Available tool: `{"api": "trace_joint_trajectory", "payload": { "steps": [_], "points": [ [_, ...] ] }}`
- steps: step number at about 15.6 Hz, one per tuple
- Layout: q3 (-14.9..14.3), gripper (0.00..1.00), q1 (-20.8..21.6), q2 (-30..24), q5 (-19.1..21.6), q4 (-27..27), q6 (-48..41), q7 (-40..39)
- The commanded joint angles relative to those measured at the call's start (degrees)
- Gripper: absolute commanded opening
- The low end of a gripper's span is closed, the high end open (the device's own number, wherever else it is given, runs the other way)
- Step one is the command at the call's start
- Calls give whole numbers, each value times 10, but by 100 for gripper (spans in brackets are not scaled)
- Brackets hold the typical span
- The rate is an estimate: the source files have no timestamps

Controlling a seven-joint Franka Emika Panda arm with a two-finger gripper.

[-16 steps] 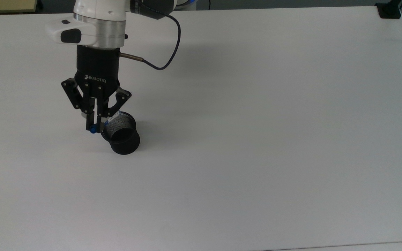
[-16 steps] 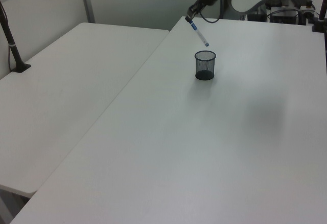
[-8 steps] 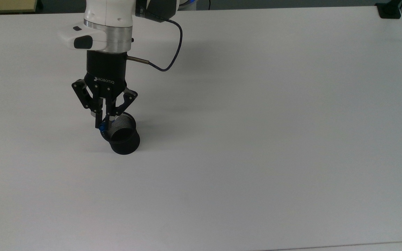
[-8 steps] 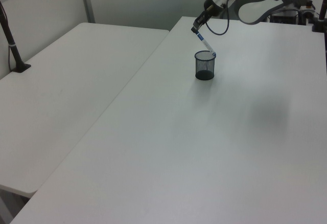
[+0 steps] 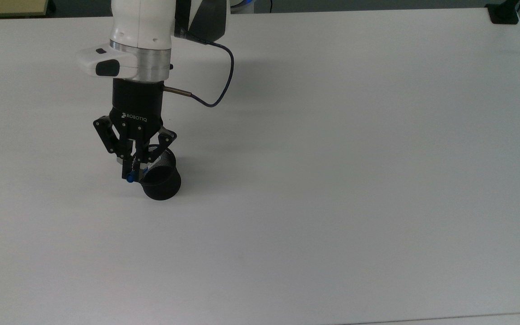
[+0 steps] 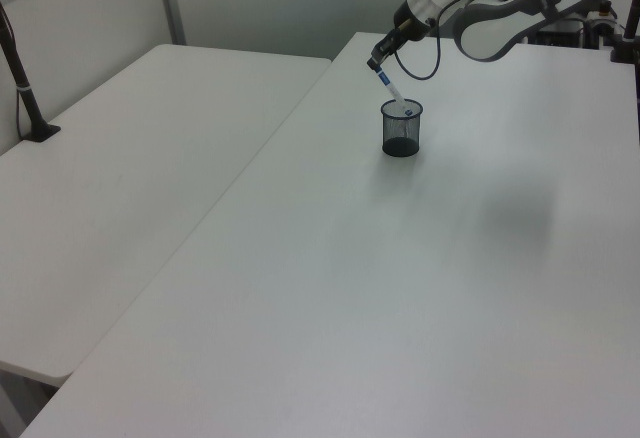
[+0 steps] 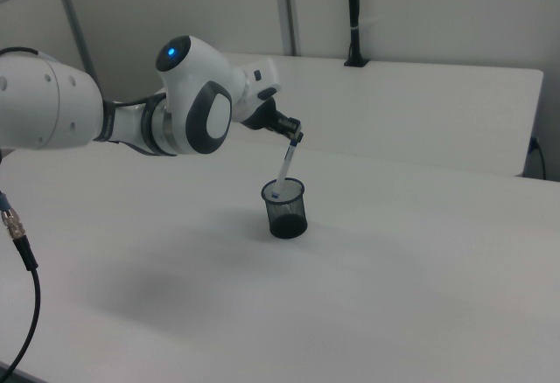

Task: Insert the marker
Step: 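Tilt the marker upright and lower it into the cup, then open the gripper to release the marker inside the cup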

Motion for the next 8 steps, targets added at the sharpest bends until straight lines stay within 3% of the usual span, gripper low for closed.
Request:
{"api": "trace_joint_trajectory", "payload": {
  "steps": [1,8],
  "points": [
    [-8,0,1,9,-19,23,7,31],
    [-11,0,4,39,-40,21,6,31]
  ]
}}
